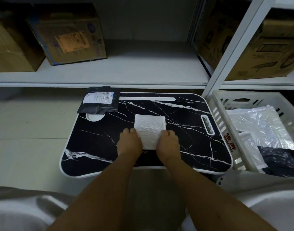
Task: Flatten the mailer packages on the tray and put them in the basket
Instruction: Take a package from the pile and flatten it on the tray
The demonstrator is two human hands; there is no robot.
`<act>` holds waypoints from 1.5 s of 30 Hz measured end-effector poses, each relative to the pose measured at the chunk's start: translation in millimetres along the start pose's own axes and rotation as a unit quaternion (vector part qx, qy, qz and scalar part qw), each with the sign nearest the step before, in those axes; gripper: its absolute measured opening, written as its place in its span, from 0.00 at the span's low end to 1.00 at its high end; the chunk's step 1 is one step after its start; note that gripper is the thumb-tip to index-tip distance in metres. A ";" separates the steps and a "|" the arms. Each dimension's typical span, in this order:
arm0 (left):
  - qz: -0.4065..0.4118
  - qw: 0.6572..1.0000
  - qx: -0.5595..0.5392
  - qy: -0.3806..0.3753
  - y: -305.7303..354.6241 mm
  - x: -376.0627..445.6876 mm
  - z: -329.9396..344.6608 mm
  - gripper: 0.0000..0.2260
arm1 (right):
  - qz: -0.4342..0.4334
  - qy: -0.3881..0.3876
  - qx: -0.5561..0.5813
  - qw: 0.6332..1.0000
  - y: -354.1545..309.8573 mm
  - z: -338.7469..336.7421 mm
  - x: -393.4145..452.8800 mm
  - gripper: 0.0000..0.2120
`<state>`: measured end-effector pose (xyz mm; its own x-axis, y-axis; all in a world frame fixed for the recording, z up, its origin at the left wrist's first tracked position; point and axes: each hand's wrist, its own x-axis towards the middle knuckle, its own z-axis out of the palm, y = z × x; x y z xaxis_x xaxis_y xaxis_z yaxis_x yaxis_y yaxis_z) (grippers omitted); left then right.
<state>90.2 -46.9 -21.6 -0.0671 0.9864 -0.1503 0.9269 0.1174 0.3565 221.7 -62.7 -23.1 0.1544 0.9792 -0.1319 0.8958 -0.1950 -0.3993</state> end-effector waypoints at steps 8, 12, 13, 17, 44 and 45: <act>-0.132 0.975 -0.176 -0.030 9.5 13.8 -5.6 0.17 | 0.147 -0.028 0.177 0.973 -7.9 -9.5 18.3 0.21; -0.118 0.978 -0.168 -0.041 8.9 10.6 -4.2 0.14 | 0.127 -0.054 0.166 0.976 -7.9 -5.7 15.7 0.20; -0.117 0.978 -0.166 -0.038 8.7 8.3 -4.8 0.13 | 0.123 -0.061 0.162 0.977 -8.7 -4.9 13.7 0.20; -0.119 0.983 -0.138 -0.040 11.2 -1.6 -12.1 0.12 | 0.095 -0.067 0.140 0.983 -10.8 -8.9 10.5 0.12; 0.227 0.968 -0.053 -0.094 325.7 20.7 15.1 0.09 | 0.242 0.062 0.155 0.956 236.3 -241.7 75.5 0.15; 0.239 0.965 -0.042 -0.103 336.6 21.8 22.4 0.10 | 0.260 0.065 0.173 0.948 250.2 -240.6 76.0 0.15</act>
<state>409.0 11.5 74.4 0.4429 0.8874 -0.1277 0.8005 -0.3272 0.5021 557.9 -23.5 85.3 0.6079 0.7395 -0.2893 0.4972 -0.6385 -0.5874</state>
